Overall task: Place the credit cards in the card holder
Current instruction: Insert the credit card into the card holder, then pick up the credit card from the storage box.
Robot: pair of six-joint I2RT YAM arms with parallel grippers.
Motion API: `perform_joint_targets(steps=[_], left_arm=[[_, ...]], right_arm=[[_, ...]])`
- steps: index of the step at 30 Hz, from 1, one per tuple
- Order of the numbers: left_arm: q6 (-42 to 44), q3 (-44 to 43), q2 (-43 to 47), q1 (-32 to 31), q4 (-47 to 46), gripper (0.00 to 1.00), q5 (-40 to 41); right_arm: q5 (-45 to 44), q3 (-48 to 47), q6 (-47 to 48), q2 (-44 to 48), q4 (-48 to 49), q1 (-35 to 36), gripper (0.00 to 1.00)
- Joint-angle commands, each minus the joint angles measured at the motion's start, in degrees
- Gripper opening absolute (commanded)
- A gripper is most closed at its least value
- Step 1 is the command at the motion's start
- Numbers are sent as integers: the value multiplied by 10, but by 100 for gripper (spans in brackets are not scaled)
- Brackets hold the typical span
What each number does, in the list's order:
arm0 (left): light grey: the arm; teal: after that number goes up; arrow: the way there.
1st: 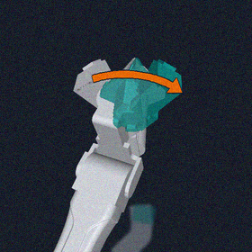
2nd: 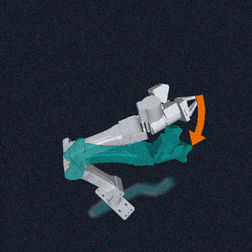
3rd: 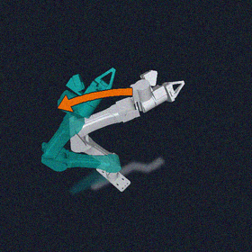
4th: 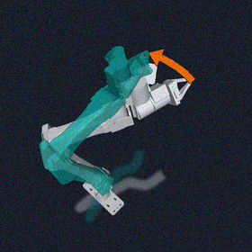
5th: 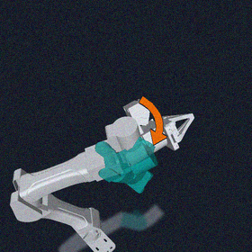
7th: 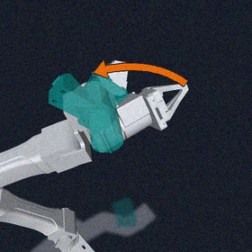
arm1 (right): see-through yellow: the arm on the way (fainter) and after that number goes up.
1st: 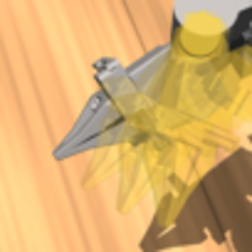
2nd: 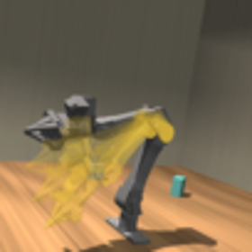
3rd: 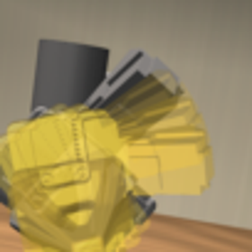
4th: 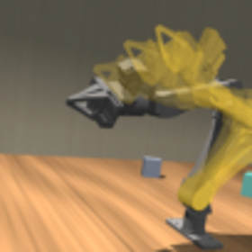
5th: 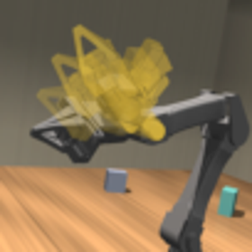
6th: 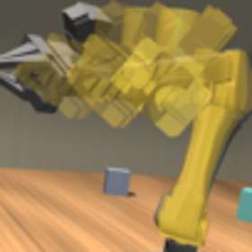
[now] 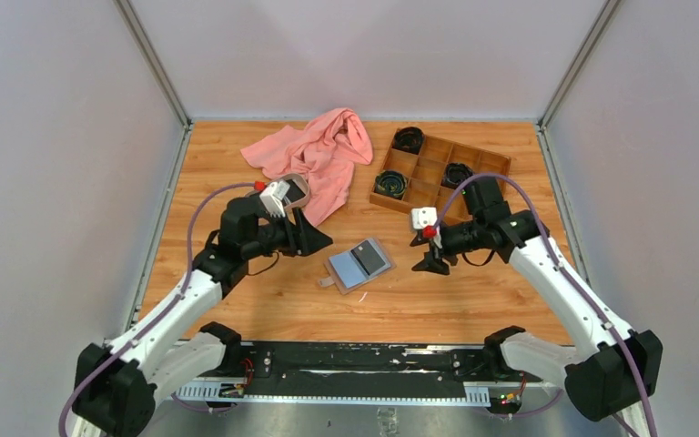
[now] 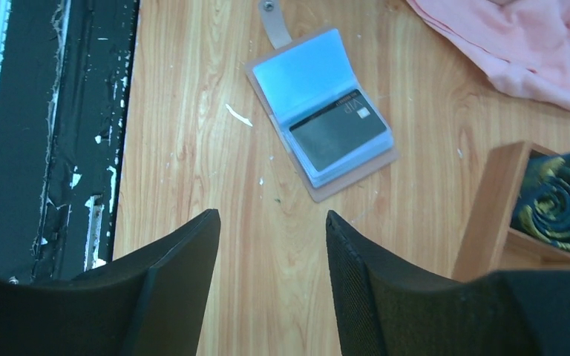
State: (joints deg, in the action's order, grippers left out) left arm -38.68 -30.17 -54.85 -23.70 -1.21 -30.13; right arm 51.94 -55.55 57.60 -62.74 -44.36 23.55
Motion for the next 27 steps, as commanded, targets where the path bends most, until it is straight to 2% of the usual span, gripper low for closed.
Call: perform_joint_targets(steps=[1, 5, 10, 12, 19, 24, 27], left_arm=[[129, -87, 67, 5, 201, 69, 70], [176, -132, 119, 6, 265, 80, 111], [208, -157, 164, 6, 290, 96, 156], [228, -167, 173, 6, 303, 100, 174], [273, -195, 193, 6, 352, 100, 247], [274, -176, 196, 6, 303, 100, 300], [284, -171, 157, 7, 270, 100, 337]], right_arm=[[19, 1, -21, 31, -21, -44, 60], [16, -5, -39, 52, -25, -77, 66], [5, -25, -56, 62, -37, -103, 72], [9, -33, -61, 59, -38, -116, 74], [70, -45, -79, 44, -39, -165, 76], [83, -41, -80, 36, -38, -170, 77], [82, -28, -81, 36, -32, -170, 77]])
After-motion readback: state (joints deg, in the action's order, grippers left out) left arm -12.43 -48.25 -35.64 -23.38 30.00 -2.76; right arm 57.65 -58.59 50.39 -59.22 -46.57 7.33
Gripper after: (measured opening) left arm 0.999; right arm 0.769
